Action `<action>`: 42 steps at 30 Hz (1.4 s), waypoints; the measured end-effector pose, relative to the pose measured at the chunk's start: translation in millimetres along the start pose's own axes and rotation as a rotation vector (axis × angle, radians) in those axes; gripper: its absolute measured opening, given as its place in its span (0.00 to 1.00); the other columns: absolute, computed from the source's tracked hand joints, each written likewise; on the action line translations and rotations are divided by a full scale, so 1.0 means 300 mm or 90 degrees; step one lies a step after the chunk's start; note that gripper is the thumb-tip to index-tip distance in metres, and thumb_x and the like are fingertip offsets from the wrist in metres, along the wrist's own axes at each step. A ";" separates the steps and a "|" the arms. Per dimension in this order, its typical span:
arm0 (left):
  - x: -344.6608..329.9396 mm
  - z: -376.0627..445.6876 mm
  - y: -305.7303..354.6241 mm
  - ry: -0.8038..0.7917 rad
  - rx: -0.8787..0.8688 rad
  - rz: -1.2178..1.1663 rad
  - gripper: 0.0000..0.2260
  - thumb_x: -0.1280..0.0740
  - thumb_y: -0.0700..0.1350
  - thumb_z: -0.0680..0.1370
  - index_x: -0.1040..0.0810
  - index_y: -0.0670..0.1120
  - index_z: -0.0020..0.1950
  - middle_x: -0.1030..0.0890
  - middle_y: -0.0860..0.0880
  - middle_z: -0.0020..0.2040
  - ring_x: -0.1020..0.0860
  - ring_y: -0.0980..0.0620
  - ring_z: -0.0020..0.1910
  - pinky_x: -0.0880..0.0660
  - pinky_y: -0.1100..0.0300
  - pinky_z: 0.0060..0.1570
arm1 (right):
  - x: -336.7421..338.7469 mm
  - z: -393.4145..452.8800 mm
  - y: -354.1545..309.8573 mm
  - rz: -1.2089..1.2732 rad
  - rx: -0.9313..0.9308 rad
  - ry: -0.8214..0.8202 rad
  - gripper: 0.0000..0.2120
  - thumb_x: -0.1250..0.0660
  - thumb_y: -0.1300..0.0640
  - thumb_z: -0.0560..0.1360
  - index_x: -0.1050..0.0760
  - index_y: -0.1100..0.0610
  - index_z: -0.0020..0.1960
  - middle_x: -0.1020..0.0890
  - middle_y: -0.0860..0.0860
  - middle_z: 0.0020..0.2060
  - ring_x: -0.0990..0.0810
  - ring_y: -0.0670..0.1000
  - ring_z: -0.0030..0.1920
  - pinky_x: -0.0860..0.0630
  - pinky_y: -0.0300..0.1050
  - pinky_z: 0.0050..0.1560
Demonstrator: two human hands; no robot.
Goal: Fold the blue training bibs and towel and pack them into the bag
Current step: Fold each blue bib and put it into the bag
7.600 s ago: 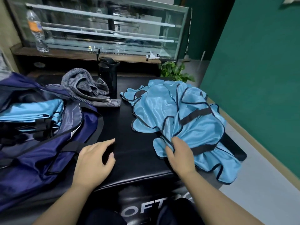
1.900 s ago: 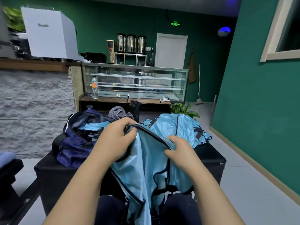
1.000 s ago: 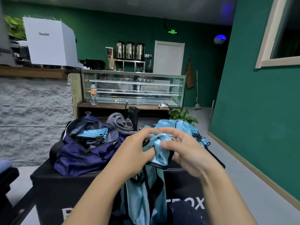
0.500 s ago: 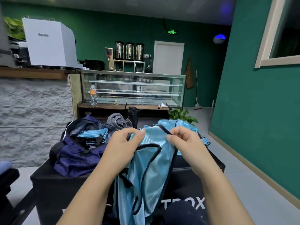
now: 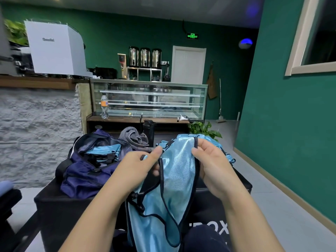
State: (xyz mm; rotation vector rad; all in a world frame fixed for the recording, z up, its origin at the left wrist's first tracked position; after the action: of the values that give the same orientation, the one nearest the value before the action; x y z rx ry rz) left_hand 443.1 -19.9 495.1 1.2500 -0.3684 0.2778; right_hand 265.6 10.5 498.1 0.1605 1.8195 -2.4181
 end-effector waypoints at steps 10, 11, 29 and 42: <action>-0.045 -0.031 0.038 -0.124 -0.106 -0.253 0.10 0.32 0.35 0.75 0.20 0.45 0.55 0.15 0.57 0.43 0.19 0.62 0.42 0.26 0.72 0.40 | 0.006 -0.007 -0.011 -0.023 0.018 -0.062 0.25 0.48 0.78 0.74 0.28 0.57 0.62 0.15 0.54 0.50 0.16 0.51 0.46 0.21 0.40 0.37; -0.043 -0.028 0.036 -0.116 -0.123 -0.252 0.11 0.33 0.34 0.76 0.20 0.46 0.55 0.16 0.59 0.40 0.19 0.64 0.40 0.27 0.73 0.39 | 0.006 -0.008 -0.014 -0.023 0.024 -0.064 0.26 0.48 0.78 0.74 0.28 0.57 0.62 0.15 0.53 0.50 0.16 0.51 0.46 0.22 0.40 0.37; -0.047 -0.019 0.011 -0.185 -0.155 -0.288 0.31 0.25 0.40 0.70 0.31 0.59 0.68 0.20 0.58 0.60 0.20 0.54 0.57 0.23 0.61 0.51 | 0.037 -0.013 -0.011 -0.060 0.077 -0.038 0.39 0.46 0.77 0.72 0.30 0.34 0.63 0.27 0.31 0.59 0.26 0.33 0.61 0.31 0.48 0.41; -0.014 -0.023 0.023 -0.090 -0.162 -0.215 0.07 0.28 0.36 0.72 0.17 0.47 0.46 0.23 0.57 0.32 0.24 0.61 0.31 0.29 0.72 0.36 | 0.044 -0.008 -0.016 -0.167 0.080 -0.016 0.21 0.38 0.71 0.76 0.18 0.46 0.51 0.16 0.50 0.52 0.20 0.50 0.53 0.25 0.44 0.55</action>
State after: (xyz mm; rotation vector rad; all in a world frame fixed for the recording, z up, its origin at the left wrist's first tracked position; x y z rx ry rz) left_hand 437.5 -11.5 497.5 1.0618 -0.2962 -0.1439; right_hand 251.9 13.8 500.1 -0.1061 1.7768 -2.6973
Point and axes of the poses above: each hand's wrist, its own z-axis towards the middle knuckle, its own x-axis out of the back of the hand, y = z × x, the point moved 4 cm from there along z, towards the middle knuckle
